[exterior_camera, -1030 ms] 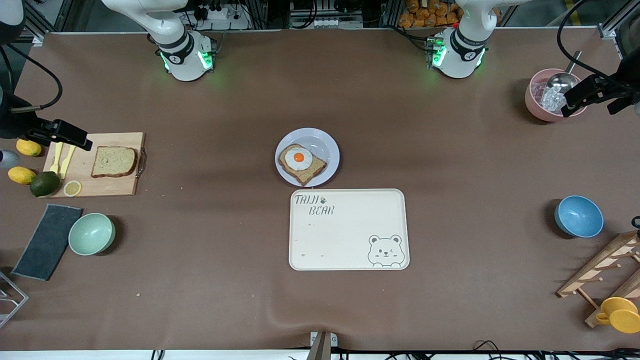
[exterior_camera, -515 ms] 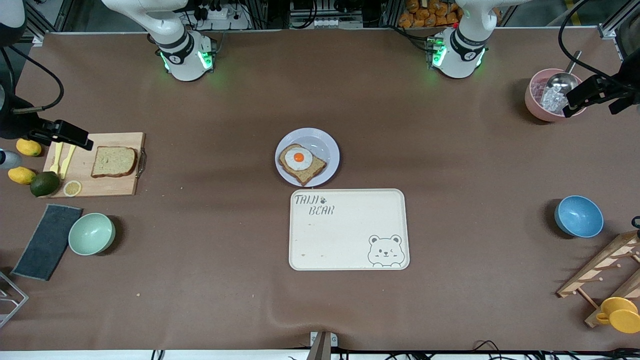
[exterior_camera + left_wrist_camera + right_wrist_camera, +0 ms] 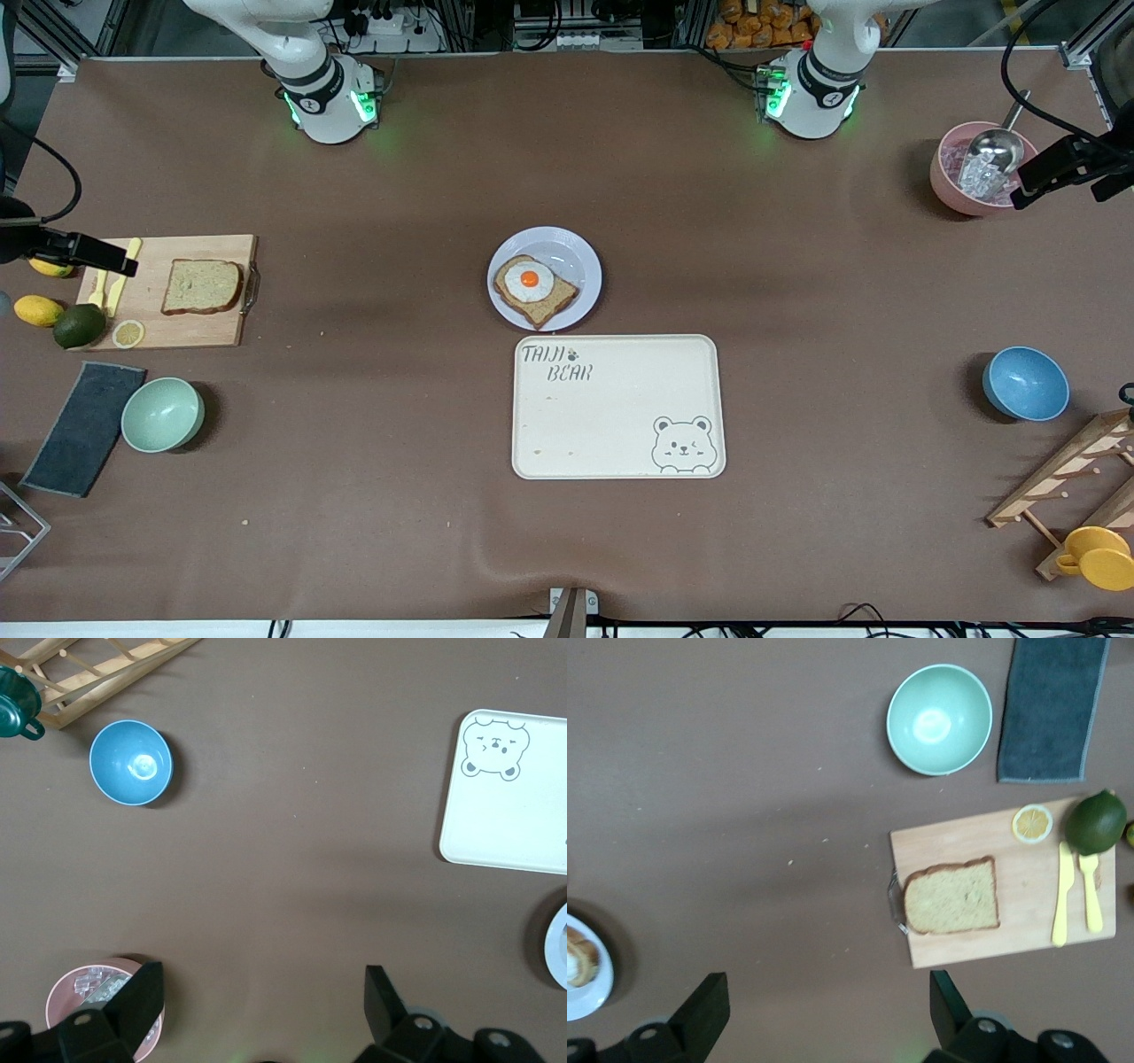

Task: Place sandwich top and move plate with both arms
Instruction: 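Move the right gripper over the bread slice on the cutting board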

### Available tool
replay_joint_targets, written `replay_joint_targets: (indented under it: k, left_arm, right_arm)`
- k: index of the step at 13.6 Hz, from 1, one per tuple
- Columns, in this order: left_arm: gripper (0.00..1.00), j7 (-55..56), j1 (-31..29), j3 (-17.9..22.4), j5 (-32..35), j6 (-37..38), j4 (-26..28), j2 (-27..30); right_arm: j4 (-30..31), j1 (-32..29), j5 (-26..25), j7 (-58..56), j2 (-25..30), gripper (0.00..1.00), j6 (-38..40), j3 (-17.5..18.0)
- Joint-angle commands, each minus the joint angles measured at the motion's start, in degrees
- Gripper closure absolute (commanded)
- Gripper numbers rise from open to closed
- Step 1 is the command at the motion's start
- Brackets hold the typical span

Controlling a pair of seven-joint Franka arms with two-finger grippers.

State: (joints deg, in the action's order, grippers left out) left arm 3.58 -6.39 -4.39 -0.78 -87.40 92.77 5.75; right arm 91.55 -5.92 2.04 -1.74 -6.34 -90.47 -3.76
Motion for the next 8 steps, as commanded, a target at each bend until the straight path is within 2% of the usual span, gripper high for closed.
replay_joint_targets:
  k: [1, 4, 8]
  left_arm:
    - [0.0, -0.15, -0.2, 0.0, 1.13, 1.1, -1.62, -1.18]
    - [0.0, -0.15, -0.2, -0.09, 1.05, 1.1, -1.62, -1.88]
    - [0.0, 0.29, -0.2, -0.09, 0.52, 1.1, -1.54, -2.15]
  right_arm:
    - [7.13, -6.1, 0.5, -6.25, 0.62, 0.0, -6.02, 0.68]
    - [9.61, -10.33, 3.04, -6.6, -2.35, 0.0, -6.65, 0.77]
    - [10.92, -12.8, 3.5, -10.54, -6.31, 0.0, -8.66, 0.77]
